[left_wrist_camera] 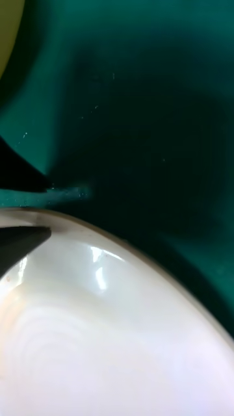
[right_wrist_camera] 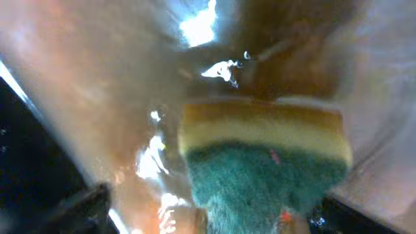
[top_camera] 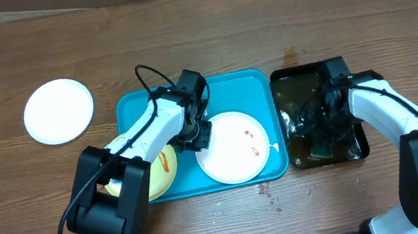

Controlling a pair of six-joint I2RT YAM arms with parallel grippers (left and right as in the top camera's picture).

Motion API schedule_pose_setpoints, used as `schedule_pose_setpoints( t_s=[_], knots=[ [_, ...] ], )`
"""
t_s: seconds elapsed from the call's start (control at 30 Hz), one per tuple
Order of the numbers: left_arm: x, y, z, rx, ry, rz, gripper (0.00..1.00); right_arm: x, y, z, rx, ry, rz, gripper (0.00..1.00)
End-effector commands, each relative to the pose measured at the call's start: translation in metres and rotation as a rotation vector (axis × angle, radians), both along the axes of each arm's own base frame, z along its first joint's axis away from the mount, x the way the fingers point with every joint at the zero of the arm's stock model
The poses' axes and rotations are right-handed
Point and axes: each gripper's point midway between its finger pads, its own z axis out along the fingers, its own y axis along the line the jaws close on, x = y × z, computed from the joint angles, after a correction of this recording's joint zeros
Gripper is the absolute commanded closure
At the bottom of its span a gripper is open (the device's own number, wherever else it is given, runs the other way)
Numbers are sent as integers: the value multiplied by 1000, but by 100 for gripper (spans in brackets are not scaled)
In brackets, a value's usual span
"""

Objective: Clean dirty plates on tray and stack at the side
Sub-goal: 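Dip the sponge in the black tray water with the right gripper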

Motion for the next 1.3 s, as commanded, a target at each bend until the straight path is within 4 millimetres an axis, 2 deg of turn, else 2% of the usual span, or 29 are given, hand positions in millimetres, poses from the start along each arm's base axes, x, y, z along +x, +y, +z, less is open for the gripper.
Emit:
schedule_pose_setpoints(
  t_s=[0.0, 0.2, 0.3, 0.33, 0.37, 0.4, 0.43, 0.63, 0.7, 0.77, 0.83, 1.0, 1.1, 1.2, 1.23, 1.27],
  knots=[
    [0, 3, -4, 20, 0, -23, 75, 6, -3, 0, -19, -23, -8, 0],
    [-4, 3, -4, 16, 18, -12, 75, 2, -5, -3, -27, -12, -7, 0],
    [-4, 3, -4, 16, 18, -13, 75, 7, -5, -3, -31, -29, -7, 0],
    [-4, 3, -4, 17, 18, -12, 75, 9, -8, -4, -47, -39, -7, 18],
    [-4, 3, -4, 16, 17, -12, 75, 11, -12, -4, -69, -47, -8, 46],
    [-4, 3, -4, 16, 17, -11, 75, 12, -14, -4, -83, -54, -9, 66],
    [-4, 3, -4, 17, 18, -3, 75, 16, -15, -4, -89, -68, -14, 80],
    [-4, 3, -4, 16, 18, 0, 75, 45, -12, -1, -74, -183, -46, 84],
    [-4, 3, -4, 17, 19, -1, 75, 51, -11, 0, -68, -206, -72, 51],
    [-4, 3, -4, 17, 19, 0, 75, 53, -11, 1, -65, -212, -86, 35],
    [-5, 3, -4, 17, 20, -1, 75, 51, -11, 0, -67, -203, -85, 30],
    [-5, 3, -4, 18, 23, 6, 73, 23, -14, -3, -84, -89, -79, 30],
    [-4, 3, -4, 16, 18, 8, 73, 10, -15, -4, -91, -39, -76, 40],
    [-3, 2, -4, 14, 14, 33, 72, 9, -16, -4, -93, -33, -75, 71],
    [-2, 2, -4, 14, 14, 42, 71, 12, -16, -4, -91, -45, -72, 90],
    [-2, 2, -4, 14, 14, 50, 71, 15, -15, -4, -90, -57, -69, 96]
  ],
)
